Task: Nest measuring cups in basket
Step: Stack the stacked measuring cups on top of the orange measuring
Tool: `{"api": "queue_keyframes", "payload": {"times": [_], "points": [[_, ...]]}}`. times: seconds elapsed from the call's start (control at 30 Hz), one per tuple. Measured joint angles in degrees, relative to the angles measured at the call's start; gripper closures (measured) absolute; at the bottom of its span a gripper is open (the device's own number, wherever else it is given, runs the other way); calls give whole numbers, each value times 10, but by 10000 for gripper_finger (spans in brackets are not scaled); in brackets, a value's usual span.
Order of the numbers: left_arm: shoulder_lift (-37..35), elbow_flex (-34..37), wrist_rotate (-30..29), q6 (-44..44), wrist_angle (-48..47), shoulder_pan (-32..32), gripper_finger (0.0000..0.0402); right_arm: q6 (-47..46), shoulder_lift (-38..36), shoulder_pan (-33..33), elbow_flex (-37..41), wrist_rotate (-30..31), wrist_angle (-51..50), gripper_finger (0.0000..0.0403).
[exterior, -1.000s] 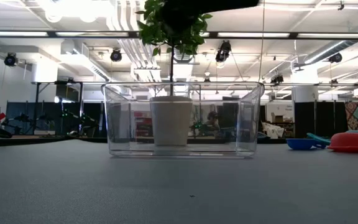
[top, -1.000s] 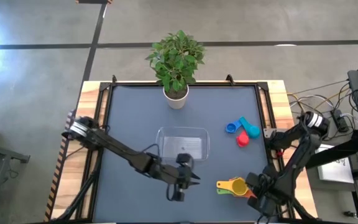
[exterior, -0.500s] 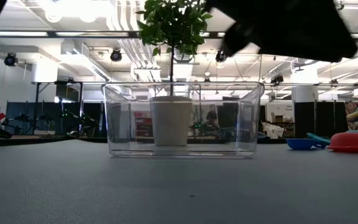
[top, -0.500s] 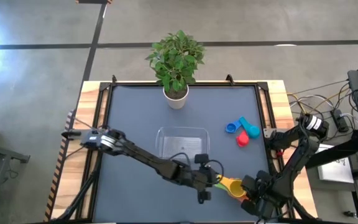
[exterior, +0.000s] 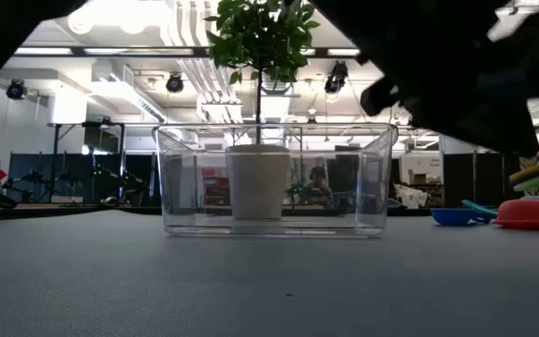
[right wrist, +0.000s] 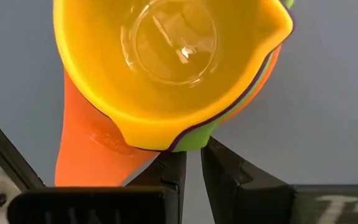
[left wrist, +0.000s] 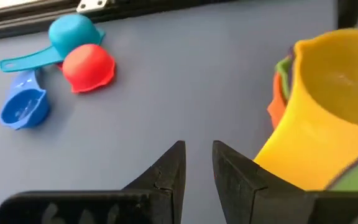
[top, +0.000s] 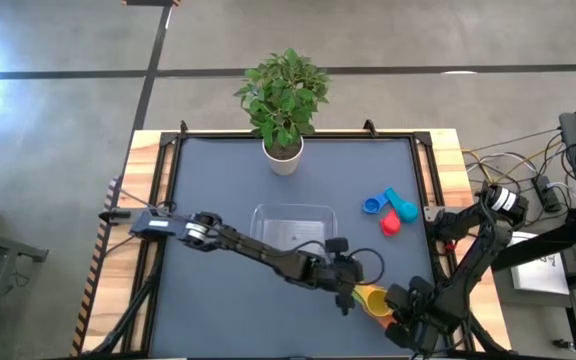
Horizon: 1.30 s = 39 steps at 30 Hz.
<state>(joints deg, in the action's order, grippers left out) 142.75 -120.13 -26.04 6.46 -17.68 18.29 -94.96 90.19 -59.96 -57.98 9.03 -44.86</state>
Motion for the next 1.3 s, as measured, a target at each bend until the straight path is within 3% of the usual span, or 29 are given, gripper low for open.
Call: {"api": "queue_keyframes", "payload": {"times": [0.13,0.4,0.73,1.3], "points": [[29,-47,5,-15,-31,-1,339,3,0,0,0,2,4,365],[61,-124,68,-10,-147,-1,339,-18,0,3,0,37,1,365],[56,-126,134,18,-177,18,339,-26,0,24,0,54,-15,365],[18,-126,138,21,-229,24,339,-50,-32,25,-12,51,-91,364]]}}
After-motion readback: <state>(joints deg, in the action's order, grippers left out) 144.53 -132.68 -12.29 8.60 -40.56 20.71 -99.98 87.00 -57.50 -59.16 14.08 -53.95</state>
